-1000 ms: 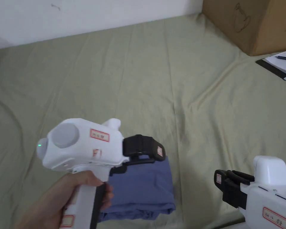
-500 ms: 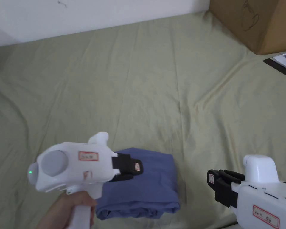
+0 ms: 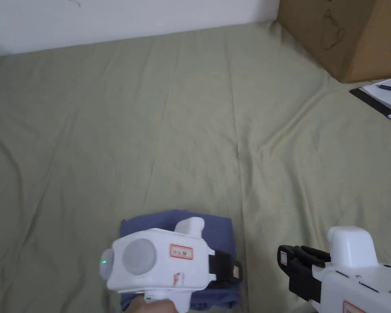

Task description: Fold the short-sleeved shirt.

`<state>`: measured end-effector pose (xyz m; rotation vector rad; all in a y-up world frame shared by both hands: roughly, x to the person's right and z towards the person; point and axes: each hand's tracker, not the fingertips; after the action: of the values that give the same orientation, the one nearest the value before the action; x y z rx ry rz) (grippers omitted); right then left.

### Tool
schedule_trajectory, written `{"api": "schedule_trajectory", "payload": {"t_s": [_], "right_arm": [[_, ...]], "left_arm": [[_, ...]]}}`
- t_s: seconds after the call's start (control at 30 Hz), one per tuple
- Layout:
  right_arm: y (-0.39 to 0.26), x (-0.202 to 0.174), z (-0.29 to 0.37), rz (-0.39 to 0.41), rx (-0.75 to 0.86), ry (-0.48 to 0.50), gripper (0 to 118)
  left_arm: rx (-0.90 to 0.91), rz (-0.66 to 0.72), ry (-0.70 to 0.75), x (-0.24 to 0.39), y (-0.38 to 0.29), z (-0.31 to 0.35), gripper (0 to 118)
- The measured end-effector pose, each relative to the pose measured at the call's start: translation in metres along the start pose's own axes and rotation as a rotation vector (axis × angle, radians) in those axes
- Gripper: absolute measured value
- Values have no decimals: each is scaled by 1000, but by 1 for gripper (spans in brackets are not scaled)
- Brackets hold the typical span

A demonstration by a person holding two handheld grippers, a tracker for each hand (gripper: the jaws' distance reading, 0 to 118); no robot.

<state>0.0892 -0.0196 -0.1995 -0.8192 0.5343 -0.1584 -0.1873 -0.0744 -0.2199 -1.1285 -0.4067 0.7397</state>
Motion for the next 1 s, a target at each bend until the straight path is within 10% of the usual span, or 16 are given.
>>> {"api": "schedule_trajectory", "payload": {"t_s": [0.23,0.33,0.4,0.53,1.0], "right_arm": [[6,-57,-44,107,-13,103,0],[4,-87,-76,176,-10,144,0],[2,-104,-98,198,-34,136,0],[-19,-116,-137,319,-100,50,0],[-36,-106,-138,312,-48,61,0]], "left_arm": [[235,149,-47,-61,-22,143,11],[294,211,-64,-95,-35,187,95],[319,297,-43,-115,-42,199,118],[376,406,-132,-153,-44,195,118],[54,415,-406,-162,32,62,116]]}}
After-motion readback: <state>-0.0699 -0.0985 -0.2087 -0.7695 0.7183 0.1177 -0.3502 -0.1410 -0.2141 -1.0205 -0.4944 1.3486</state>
